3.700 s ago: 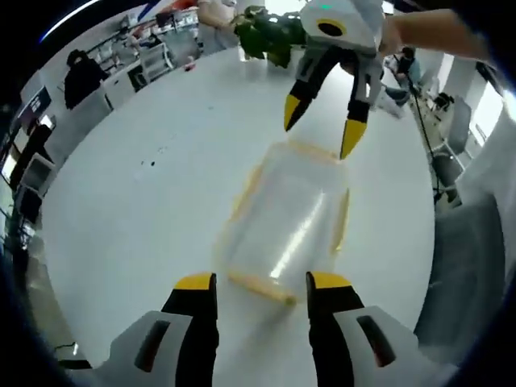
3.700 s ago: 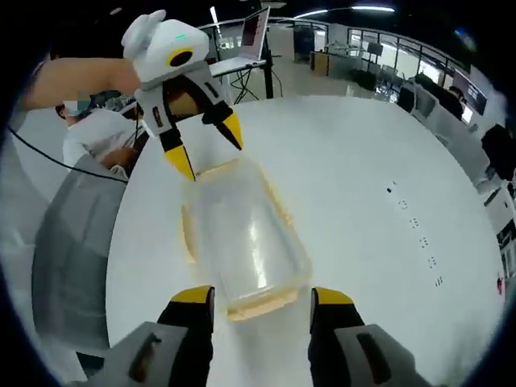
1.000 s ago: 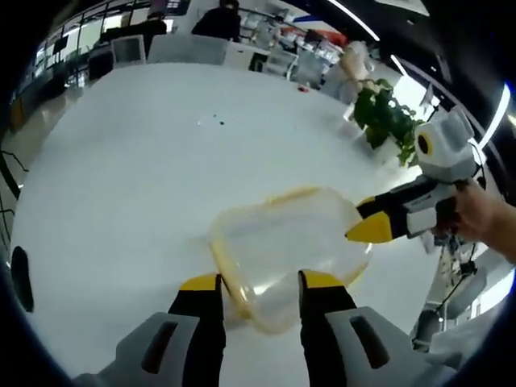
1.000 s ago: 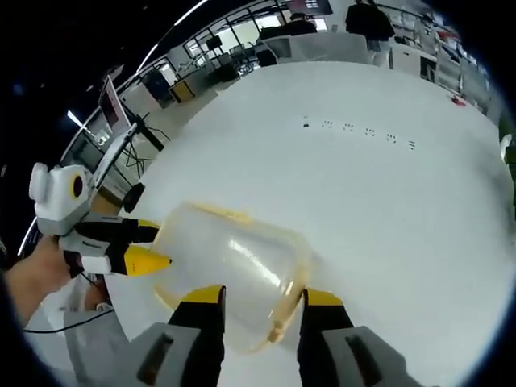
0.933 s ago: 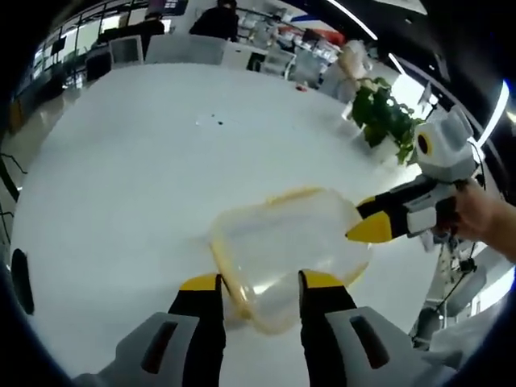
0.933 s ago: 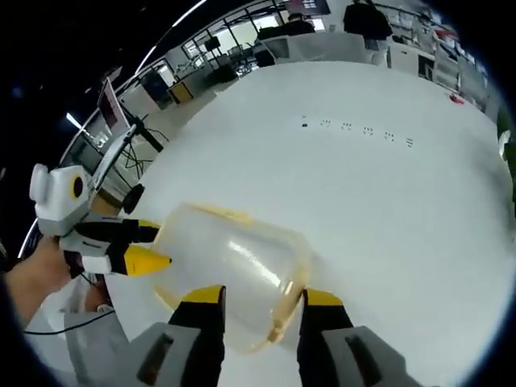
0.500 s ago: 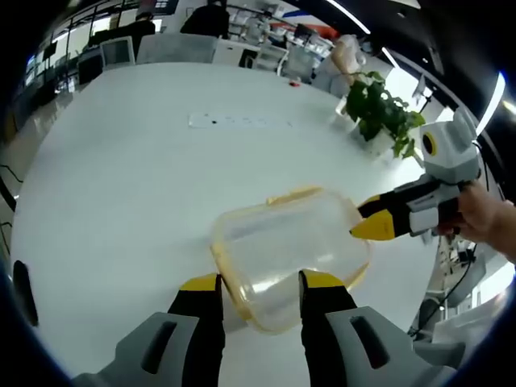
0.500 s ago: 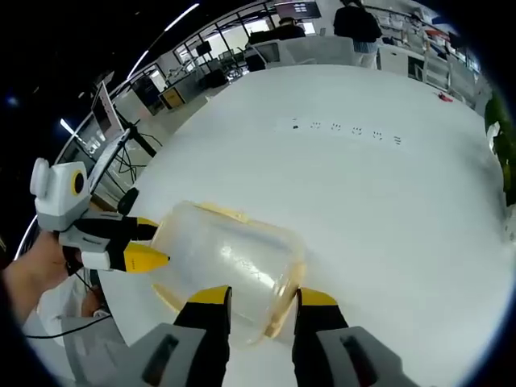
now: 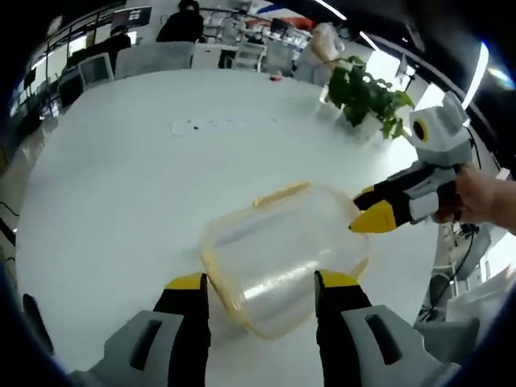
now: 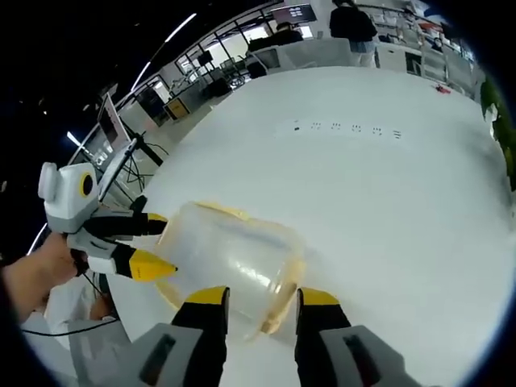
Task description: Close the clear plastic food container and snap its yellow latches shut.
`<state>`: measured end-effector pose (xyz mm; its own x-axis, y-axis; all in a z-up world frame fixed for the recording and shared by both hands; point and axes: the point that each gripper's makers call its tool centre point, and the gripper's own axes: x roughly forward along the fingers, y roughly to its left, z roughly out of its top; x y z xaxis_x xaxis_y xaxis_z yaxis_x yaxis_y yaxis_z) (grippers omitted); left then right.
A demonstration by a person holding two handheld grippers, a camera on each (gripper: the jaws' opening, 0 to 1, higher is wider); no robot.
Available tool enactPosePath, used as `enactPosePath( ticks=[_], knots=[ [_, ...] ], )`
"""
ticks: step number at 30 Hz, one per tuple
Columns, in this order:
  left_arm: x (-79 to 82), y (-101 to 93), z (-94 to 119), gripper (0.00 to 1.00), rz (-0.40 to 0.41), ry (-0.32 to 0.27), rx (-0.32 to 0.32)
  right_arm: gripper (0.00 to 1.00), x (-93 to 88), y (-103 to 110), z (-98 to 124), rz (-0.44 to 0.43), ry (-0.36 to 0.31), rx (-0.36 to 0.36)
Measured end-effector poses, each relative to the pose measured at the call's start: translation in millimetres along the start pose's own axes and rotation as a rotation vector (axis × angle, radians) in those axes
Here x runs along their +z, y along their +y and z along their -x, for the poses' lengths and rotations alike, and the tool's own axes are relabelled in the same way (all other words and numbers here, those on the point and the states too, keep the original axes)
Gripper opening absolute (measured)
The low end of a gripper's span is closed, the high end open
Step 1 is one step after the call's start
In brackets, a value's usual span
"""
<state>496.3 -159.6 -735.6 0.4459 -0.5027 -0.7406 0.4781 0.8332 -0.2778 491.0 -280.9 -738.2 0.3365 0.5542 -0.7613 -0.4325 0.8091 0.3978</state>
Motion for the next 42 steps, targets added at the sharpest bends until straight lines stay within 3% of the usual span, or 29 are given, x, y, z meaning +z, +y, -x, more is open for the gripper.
enactPosePath(
  ticks=[5,8,12,16,22,27,31,35,42],
  knots=[
    [4.7,8.0,7,0.47,-0.053,0.012,0.001,0.33,-2.6,-5,6,0.058,0.028,-0.012],
    [6.2,12.1,13,0.44,-0.094,0.032,0.007,0.28,-0.9,-7,10,0.162,0.045,-0.017],
    [10.4,20.0,18,0.43,-0.145,0.039,0.024,0.31,-5.1,-6,11,0.274,0.081,-0.021],
    [5.8,21.5,21,0.41,-0.235,0.091,0.017,0.3,-4.6,0,14,0.374,0.105,-0.021],
    [7.5,20.8,22,0.42,-0.307,0.132,0.012,0.31,-2.3,-1,17,0.54,0.149,-0.043],
    [7.9,18.3,24,0.42,-0.397,0.171,0.005,0.32,1.2,3,20,0.605,0.167,-0.032],
    [16.5,16.5,28,0.41,-0.47,0.158,0.009,0.32,3.1,4,20,0.651,0.182,-0.018],
    [23.2,12.7,30,0.41,-0.47,0.14,-0.009,0.33,2.2,7,20,0.707,0.188,-0.006],
    [23.5,8.3,29,0.41,-0.571,0.173,-0.018,0.33,-0.8,11,18,0.778,0.211,0.016]
  ],
)
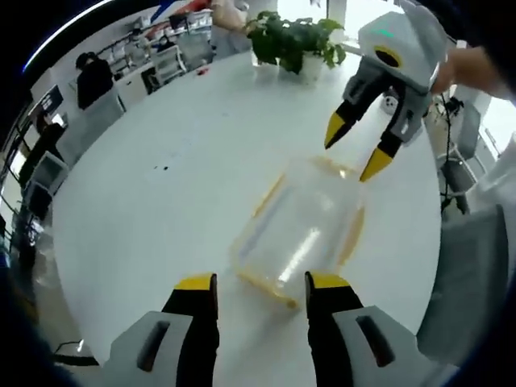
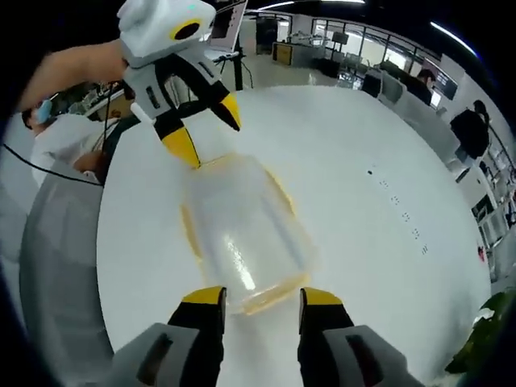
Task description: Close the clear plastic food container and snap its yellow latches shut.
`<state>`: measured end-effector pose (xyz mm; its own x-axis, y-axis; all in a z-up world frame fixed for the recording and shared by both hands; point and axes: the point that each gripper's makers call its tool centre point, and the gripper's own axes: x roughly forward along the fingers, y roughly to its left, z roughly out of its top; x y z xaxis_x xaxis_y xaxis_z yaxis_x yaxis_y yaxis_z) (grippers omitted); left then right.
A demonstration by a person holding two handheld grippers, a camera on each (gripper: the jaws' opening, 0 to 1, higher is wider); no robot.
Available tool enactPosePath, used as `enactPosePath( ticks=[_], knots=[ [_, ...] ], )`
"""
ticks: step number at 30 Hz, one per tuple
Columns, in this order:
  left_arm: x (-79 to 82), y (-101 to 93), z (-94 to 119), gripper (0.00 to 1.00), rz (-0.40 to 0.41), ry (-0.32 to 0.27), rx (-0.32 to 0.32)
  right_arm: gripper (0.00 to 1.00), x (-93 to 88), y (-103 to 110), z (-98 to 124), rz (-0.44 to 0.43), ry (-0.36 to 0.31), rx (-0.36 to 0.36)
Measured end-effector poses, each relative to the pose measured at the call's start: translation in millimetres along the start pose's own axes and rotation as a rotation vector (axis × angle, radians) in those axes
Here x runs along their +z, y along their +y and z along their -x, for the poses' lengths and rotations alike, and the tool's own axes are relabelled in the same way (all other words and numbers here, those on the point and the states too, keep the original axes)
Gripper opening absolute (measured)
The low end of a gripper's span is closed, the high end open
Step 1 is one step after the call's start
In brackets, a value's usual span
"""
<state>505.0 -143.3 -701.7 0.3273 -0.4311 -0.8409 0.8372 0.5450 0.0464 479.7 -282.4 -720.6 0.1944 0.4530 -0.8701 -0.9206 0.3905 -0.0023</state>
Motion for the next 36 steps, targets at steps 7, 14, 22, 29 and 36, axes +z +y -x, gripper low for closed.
enactPosePath(
  ticks=[7,14,22,29,36],
  knots=[
    [10.0,-5.9,-2,0.42,-0.068,0.002,-0.031,0.33,4.4,-3,0,0.03,0.016,0.009],
    [20.5,-7.8,-5,0.4,-0.167,-0.007,-0.039,0.31,10.1,-3,-2,0.07,0.018,0.023],
    [27.0,-14.3,-11,0.38,-0.208,-0.012,-0.063,0.3,17.0,1,-7,0.109,0.013,0.043],
    [32.0,-25.8,-15,0.38,-0.232,-0.031,-0.11,0.29,26.7,6,-12,0.137,-0.012,0.07],
    [38.5,-29.6,-17,0.37,-0.233,-0.054,-0.121,0.28,36.5,5,-15,0.164,-0.034,0.075]
  ],
)
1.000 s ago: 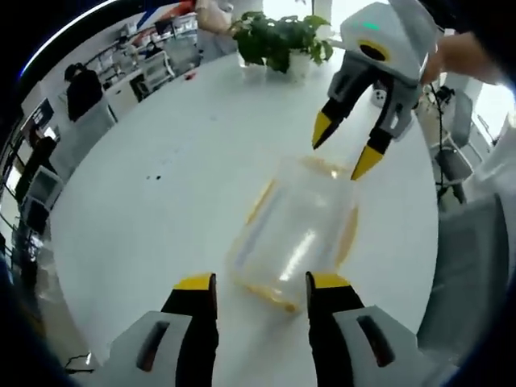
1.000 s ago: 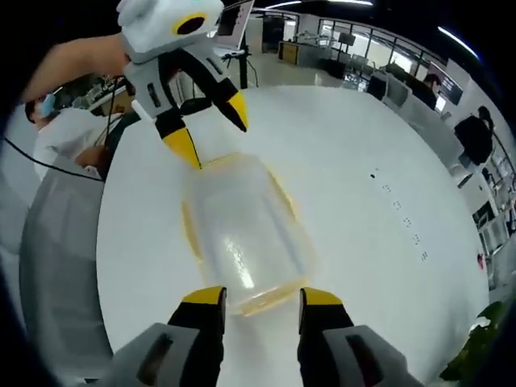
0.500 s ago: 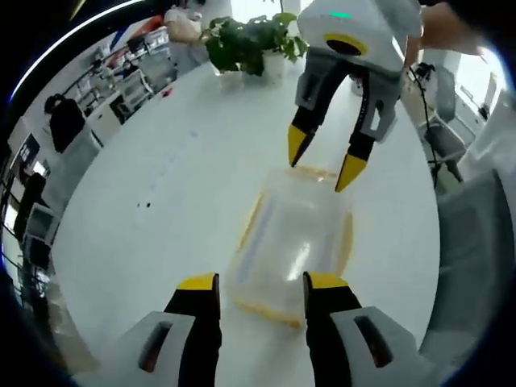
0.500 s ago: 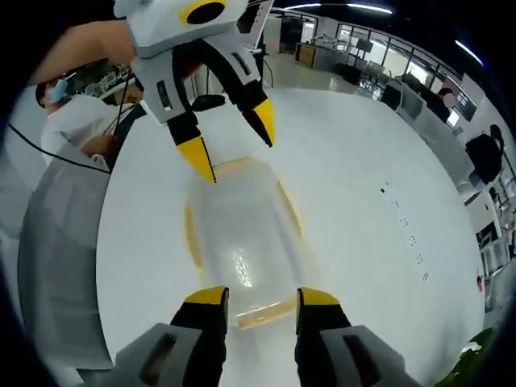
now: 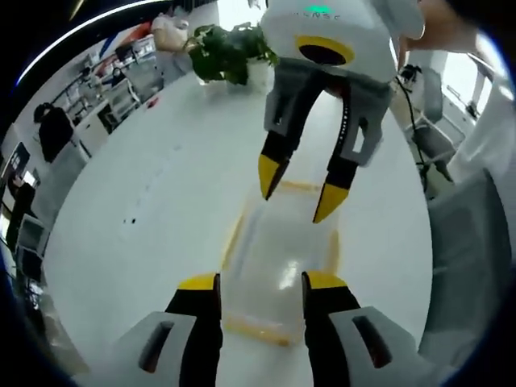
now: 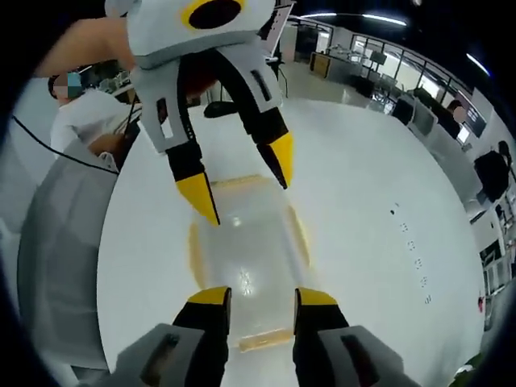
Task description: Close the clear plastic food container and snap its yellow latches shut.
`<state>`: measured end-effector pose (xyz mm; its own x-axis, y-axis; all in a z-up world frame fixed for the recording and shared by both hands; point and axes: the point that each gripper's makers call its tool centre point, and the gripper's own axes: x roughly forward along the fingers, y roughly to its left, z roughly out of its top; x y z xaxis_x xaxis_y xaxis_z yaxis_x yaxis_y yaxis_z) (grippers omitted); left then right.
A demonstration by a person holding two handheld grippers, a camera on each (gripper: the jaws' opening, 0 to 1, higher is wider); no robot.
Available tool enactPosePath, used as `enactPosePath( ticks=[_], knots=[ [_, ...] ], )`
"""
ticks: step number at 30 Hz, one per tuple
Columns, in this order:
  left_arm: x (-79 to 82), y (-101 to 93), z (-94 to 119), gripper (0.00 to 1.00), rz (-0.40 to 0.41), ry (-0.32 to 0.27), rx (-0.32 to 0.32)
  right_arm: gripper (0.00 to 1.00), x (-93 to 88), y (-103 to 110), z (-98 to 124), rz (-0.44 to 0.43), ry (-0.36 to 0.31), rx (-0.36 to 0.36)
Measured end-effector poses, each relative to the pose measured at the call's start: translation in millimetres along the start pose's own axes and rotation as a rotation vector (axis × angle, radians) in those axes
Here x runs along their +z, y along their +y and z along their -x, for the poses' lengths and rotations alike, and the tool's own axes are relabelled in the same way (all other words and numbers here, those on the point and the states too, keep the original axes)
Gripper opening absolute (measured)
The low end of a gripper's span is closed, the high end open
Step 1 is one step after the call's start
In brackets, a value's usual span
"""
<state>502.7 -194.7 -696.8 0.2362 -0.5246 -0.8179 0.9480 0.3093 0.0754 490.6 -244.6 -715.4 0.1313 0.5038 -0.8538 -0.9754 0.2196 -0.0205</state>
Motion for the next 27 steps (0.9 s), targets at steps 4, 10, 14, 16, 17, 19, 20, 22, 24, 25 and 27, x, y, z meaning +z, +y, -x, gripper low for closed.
enactPosePath(
  ticks=[4,10,14,16,17,19,20,22,24,25,27],
  knots=[
    [1.5,-3.5,-2,0.36,-0.011,-0.004,-0.016,0.27,4.3,-1,-1,0.015,-0.008,-0.002],
    [3.4,-8.4,-7,0.35,-0.026,-0.003,-0.028,0.26,8.2,3,-5,0.022,-0.018,0.023],
    [4.0,-11.5,-9,0.34,-0.04,0.002,-0.033,0.25,11.2,5,-8,0.028,-0.025,0.035],
    [6.2,-12.9,-10,0.32,-0.046,-0.006,-0.035,0.24,13.0,6,-8,0.03,-0.031,0.037],
    [6.8,-13.5,-11,0.31,-0.045,-0.007,-0.035,0.24,14.4,6,-9,0.034,-0.036,0.04],
    [6.7,-16.2,-12,0.32,-0.037,-0.004,-0.045,0.24,17.3,5,-10,0.054,-0.049,0.039],
    [6.9,-17.2,-13,0.33,-0.036,-0.006,-0.045,0.24,17.6,5,-10,0.059,-0.048,0.039],
    [5.9,-19.5,-15,0.32,-0.043,0.0,-0.048,0.24,18.6,4,-11,0.059,-0.051,0.041],
    [4.9,-20.8,-16,0.32,-0.049,0.006,-0.047,0.23,19.6,3,-12,0.068,-0.054,0.037],
    [4.2,-21.1,-17,0.32,-0.048,0.006,-0.05,0.23,20.3,4,-12,0.068,-0.056,0.041],
    [3.1,-21.7,-19,0.32,-0.049,0.01,-0.049,0.23,20.7,2,-13,0.074,-0.055,0.036]
  ],
)
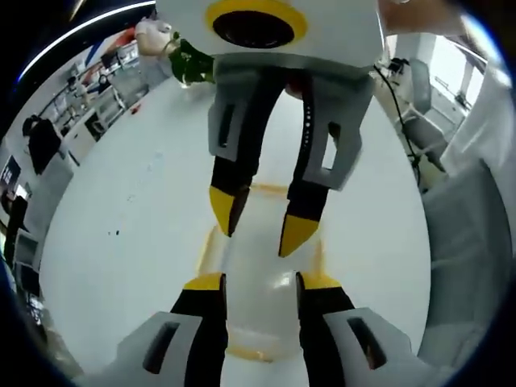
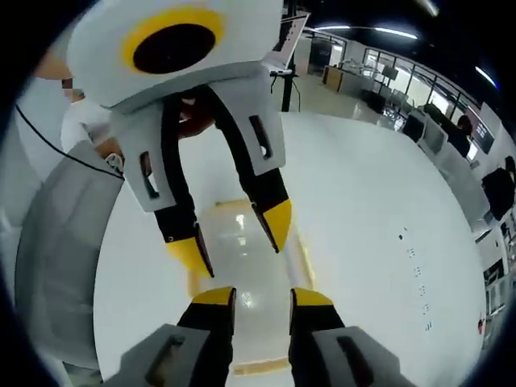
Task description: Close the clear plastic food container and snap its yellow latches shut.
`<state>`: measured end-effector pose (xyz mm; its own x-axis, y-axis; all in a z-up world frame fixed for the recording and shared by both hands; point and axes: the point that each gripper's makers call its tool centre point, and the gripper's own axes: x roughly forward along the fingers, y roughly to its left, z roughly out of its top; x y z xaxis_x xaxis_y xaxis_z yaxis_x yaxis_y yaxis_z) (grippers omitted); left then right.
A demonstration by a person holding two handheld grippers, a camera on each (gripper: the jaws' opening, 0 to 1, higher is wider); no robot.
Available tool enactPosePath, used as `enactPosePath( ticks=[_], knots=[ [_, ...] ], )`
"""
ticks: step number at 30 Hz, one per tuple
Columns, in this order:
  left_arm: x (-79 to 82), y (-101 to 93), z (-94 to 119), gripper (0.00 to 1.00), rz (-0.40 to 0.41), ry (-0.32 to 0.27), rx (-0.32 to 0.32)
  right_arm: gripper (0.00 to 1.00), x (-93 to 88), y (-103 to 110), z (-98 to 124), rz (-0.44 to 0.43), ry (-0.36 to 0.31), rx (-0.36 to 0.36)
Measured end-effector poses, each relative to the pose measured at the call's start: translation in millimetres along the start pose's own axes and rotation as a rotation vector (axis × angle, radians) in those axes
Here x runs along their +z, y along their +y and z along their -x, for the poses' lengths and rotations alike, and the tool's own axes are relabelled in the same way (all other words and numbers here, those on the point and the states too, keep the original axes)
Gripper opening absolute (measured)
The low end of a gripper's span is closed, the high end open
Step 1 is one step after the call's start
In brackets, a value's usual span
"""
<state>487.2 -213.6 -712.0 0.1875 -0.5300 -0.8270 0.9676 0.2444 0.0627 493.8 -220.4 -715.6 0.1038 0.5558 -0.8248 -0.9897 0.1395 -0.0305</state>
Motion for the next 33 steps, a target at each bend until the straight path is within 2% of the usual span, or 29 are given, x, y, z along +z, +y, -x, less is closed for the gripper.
enactPosePath(
  ticks=[4,20,25,33],
  knots=[
    [-1.1,-2.5,-3,0.33,-0.012,0.011,0.006,0.2,2.7,-7,1,-0.002,-0.01,-0.028],
    [-1.0,-9.5,-4,0.34,-0.012,-0.001,0.021,0.23,4.8,-17,-2,-0.002,-0.01,-0.031],
    [-2.1,-14.9,-4,0.36,0.015,-0.012,0.014,0.25,8.2,-19,-4,0.007,-0.002,-0.012],
    [-8.0,-24.5,-6,0.37,0.004,-0.006,0.01,0.28,8.8,-22,-8,0.002,0.002,0.009]
  ],
)
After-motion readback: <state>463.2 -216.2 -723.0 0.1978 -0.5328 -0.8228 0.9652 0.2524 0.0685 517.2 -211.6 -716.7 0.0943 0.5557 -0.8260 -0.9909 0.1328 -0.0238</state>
